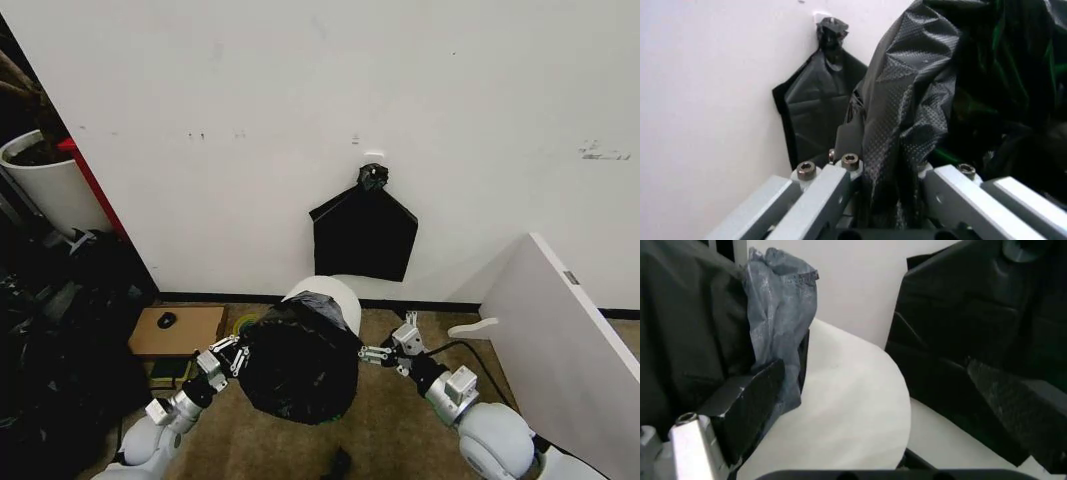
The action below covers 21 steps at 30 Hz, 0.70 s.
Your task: Place the garbage bag over the trash bin.
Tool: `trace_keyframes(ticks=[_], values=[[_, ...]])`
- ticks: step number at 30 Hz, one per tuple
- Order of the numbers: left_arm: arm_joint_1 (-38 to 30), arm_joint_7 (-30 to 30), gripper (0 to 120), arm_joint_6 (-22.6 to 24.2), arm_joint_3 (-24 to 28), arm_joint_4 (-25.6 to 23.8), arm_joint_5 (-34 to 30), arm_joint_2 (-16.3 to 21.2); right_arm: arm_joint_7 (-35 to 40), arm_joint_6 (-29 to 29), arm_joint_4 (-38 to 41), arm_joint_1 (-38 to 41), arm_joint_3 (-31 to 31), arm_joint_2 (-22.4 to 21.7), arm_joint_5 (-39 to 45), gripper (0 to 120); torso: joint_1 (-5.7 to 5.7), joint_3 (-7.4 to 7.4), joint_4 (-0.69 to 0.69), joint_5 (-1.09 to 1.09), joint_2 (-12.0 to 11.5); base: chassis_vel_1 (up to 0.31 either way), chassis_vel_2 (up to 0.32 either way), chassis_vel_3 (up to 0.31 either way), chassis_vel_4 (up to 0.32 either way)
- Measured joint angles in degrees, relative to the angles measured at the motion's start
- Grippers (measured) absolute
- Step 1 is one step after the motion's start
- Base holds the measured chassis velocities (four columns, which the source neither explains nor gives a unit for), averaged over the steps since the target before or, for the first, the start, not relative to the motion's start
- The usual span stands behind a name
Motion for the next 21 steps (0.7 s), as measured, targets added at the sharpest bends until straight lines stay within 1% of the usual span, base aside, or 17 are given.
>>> trace_keyframes(ticks=[6, 8, 9, 10, 12, 14, 17, 18, 19, 21], values=[[0.81, 1.08, 2, -0.11, -0.10, -1.28, 0.76, -0.52, 1.54, -0.61, -0.69, 0.45, 0.01, -0.11, -0.81, 100, 0.00, 0.00, 0.01, 0.00, 0.00, 0.000, 0.000, 0.000, 0.000], [1.33, 1.59, 2, -0.12, -0.17, -2.12, 0.84, -0.72, 4.75, -3.06, -0.71, 0.85, -0.10, 0.13, -0.84, 100, 0.00, 0.00, 0.01, 0.00, 0.00, 0.000, 0.000, 0.000, 0.000], [1.33, 1.59, 2, -0.12, -0.17, -2.12, 0.84, -0.72, 4.75, -3.06, -0.71, 0.85, -0.10, 0.13, -0.84, 100, 0.00, 0.00, 0.01, 0.00, 0.00, 0.000, 0.000, 0.000, 0.000], [1.64, 1.98, 2, -0.12, -0.24, -2.68, 0.96, -0.80, 7.08, -4.89, -0.65, 1.03, -0.16, 0.30, -0.51, 100, 0.00, 0.00, 0.01, 0.01, 0.00, 0.000, 0.000, 0.000, 0.000], [1.91, 2.05, 2, -0.12, -0.34, -3.24, 1.13, -0.83, 9.17, -5.74, -0.39, 1.10, -0.11, 0.51, 0.61, 100, 0.00, 0.00, 0.01, -0.01, 0.00, 0.000, 0.000, 0.000, 0.000], [2.09, 0.95, 2, -0.08, -0.52, -3.47, 1.32, -0.87, 9.04, -2.98, -0.02, 0.73, 0.23, 0.82, 1.59, 100, 0.00, 0.00, 0.01, 0.00, 0.00, 0.000, 0.000, 0.000, 0.000], [2.19, -3.07, 2, 0.48, -0.53, -3.36, 2.49, -1.39, 4.75, 4.26, 0.38, -0.33, 0.88, 1.16, 1.74, 100, 0.00, 0.00, 0.00, -0.01, 0.00, 0.000, 0.000, 0.000, 0.000], [2.19, -3.07, 2, 0.48, -0.53, -3.36, 2.49, -1.39, 4.75, 4.26, 0.38, -0.33, 0.88, 1.16, 1.74, 100, 0.00, 0.00, 0.00, -0.01, 0.00, 0.000, 0.000, 0.000, 0.000], [2.20, -4.23, 2, 0.98, -0.46, -3.20, 2.48, -1.64, 2.67, 7.29, 0.56, -0.60, 1.21, 1.40, 1.71, 100, 0.00, 0.00, 0.00, -0.01, 0.00, 0.000, 0.000, 0.000, 0.000], [2.26, -5.47, 2, 1.93, -0.29, -2.82, 2.14, -2.09, 1.62, 10.90, 0.96, -0.63, 1.67, 2.11, 1.11, 100, 0.00, 0.00, 0.00, -0.01, 0.00, 0.000, 0.000, 0.000, 0.000]])
